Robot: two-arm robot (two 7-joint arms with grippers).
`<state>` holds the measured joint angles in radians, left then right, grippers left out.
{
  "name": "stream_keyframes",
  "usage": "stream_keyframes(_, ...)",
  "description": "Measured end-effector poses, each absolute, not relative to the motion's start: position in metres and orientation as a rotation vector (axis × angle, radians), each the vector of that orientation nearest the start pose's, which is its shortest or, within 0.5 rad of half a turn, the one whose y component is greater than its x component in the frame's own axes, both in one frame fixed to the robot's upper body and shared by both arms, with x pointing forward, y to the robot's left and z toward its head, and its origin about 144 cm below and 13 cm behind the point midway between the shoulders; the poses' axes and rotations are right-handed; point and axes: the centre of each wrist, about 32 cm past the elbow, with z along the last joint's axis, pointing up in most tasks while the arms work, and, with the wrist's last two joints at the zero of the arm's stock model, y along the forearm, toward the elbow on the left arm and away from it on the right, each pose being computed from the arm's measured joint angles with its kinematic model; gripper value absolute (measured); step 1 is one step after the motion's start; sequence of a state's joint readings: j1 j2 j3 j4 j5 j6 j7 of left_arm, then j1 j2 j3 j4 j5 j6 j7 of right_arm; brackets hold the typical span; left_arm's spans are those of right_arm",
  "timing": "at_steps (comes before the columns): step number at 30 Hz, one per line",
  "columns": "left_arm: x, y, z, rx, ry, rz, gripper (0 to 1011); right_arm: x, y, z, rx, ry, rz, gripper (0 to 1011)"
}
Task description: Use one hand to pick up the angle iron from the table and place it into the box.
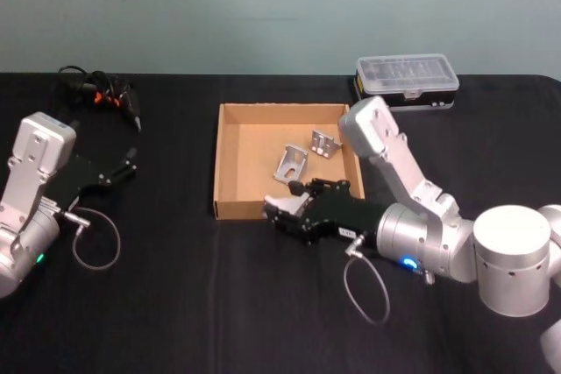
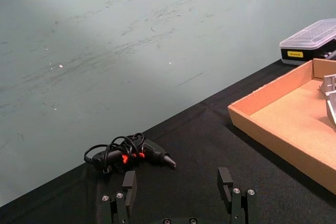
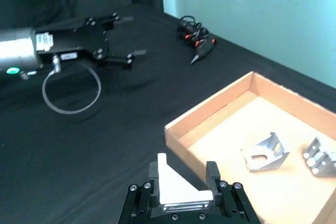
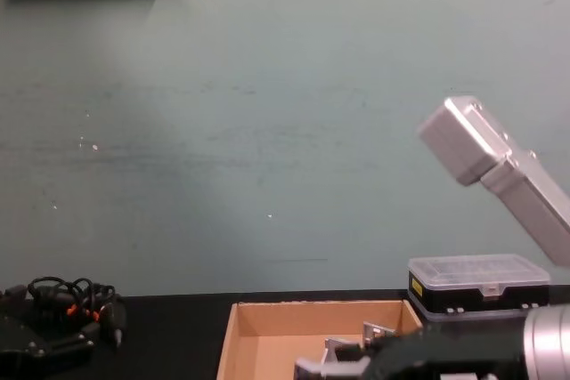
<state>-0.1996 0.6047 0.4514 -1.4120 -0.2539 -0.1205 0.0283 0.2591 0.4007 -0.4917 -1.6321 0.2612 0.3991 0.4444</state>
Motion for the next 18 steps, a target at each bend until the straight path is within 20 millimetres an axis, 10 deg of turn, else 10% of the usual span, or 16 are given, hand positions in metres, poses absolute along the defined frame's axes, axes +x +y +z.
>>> stream_keyframes(18, 0.489, 0.310, 1.140, 0.304, -0.285, 1.248, 1011, 0.565, -0.167, 1.211, -0.363, 0.067, -0.735, 539)
